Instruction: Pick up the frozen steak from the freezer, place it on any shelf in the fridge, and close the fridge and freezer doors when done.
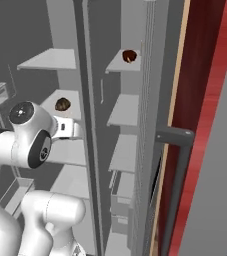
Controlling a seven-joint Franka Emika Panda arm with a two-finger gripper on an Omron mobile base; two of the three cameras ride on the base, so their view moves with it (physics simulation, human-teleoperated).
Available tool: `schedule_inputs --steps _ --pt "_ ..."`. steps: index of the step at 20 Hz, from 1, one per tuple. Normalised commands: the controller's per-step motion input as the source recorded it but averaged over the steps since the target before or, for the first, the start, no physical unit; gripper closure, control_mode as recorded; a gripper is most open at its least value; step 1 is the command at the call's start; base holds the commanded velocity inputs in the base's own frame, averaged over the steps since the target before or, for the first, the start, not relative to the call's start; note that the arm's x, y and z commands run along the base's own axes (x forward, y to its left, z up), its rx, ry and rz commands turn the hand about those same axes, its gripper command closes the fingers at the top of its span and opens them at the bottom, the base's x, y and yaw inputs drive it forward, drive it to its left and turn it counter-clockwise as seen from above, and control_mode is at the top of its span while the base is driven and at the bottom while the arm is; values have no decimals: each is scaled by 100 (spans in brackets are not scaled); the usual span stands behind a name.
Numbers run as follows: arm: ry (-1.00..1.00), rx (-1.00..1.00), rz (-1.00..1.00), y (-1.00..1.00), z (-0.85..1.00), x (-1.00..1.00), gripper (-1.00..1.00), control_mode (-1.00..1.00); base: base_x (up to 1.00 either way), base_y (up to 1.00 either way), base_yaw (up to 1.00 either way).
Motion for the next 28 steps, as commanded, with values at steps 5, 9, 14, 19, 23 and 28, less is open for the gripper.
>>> schedule_inputs --steps 5,9,14,19,23,28 --pt "0 0 0 0 0 0 -100 100 0 -40 -3" --pt "0 0 0 0 0 0 -100 100 12 -29 -5" --pt "0 0 0 0 0 0 -100 100 20 -28 -6" --pt "0 0 0 0 0 0 -100 100 23 -31 -6" --pt "0 0 0 0 0 0 -100 100 27 -38 -5" --pt "0 0 0 0 0 0 -100 100 38 -35 -1"
